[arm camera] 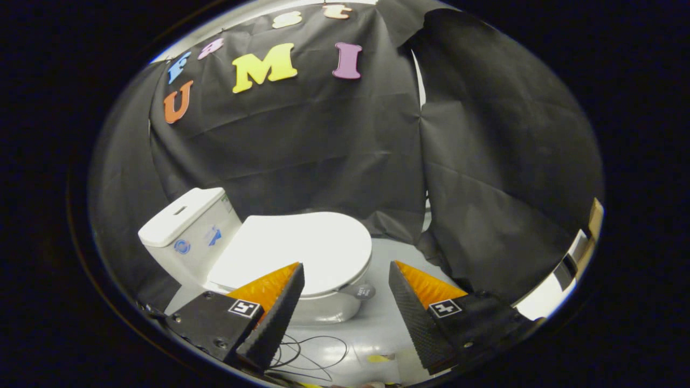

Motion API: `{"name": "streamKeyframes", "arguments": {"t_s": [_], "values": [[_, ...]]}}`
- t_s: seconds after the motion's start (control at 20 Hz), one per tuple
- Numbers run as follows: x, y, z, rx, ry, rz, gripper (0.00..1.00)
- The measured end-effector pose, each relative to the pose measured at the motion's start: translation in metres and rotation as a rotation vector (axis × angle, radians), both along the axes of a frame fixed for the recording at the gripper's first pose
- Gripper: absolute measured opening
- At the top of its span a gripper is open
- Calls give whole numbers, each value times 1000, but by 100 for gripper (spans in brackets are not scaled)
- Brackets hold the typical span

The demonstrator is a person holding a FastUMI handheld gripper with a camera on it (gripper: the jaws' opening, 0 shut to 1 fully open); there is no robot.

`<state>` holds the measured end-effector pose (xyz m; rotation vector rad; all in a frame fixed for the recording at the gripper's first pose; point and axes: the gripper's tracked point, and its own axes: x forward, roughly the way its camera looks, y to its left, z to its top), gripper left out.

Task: Open the toilet lid.

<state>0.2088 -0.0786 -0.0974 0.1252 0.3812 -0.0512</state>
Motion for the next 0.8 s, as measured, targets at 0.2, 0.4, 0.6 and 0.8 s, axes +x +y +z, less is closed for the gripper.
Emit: {"name": "streamKeyframes", "arguments": {"t_s": [0.2,0.4,0.6,0.8], "values": [[22,-4,-28,-9,70,32,98],[42,-7,-52,6,151,58,98],[59,-10,-75,126,194,64,97],[65,-19,-111,240,297,51,96]]}}
